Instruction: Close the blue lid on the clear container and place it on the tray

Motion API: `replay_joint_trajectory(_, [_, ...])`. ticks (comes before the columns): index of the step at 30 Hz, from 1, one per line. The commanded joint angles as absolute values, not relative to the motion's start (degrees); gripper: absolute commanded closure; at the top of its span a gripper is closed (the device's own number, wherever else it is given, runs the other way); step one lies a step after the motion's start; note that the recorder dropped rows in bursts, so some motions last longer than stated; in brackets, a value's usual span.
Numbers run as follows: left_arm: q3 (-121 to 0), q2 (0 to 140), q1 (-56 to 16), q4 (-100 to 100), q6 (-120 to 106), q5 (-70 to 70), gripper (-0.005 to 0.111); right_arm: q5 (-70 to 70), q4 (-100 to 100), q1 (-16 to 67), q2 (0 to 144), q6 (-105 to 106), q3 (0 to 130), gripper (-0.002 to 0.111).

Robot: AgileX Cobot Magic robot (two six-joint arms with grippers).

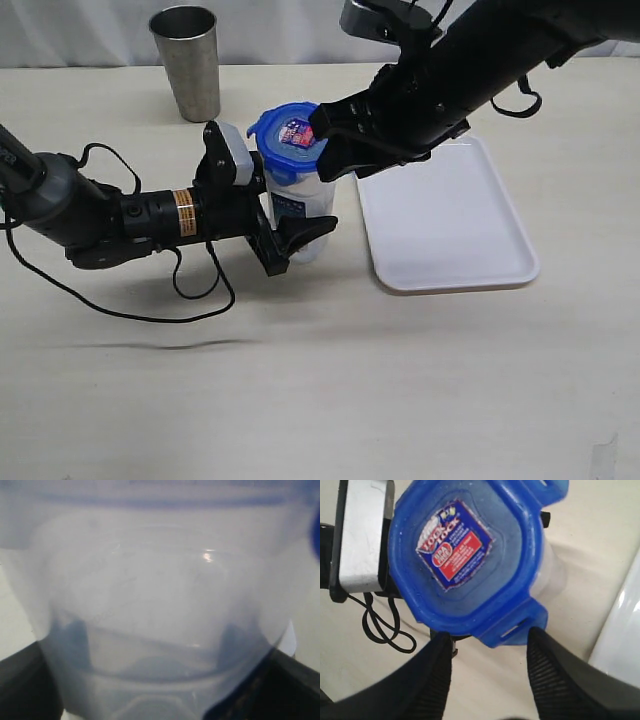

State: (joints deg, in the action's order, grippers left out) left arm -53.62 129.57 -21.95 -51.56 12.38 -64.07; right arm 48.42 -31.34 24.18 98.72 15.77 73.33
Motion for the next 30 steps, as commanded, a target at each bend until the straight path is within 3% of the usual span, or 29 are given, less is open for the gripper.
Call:
replay_joint_trajectory(1, [-52.8,129.77,-22.03,-53.35,12.02,-61.5,0.107,43.48,-35.36,23.85,98.64,20.1,71.48,0.063])
replay_joint_trajectory(16, [-52.8,129.77,-22.03,-53.49,12.02,-61.49,0.107,41.92,-40.19,23.85,99.88,21.88,71.57,0.064])
replay_joint_trajectory(23, [-52.8,129.77,-22.03,-53.48,12.12,-61.23,0.107,41.87,-43.65,23.85,102.14,23.9,71.57,0.069])
replay_joint_trajectory(30, [-52.8,129.77,-22.03,-54.12,12.06,-61.56,0.107,41.79,-56.26,23.85,104.16,34.84,69.66,0.069])
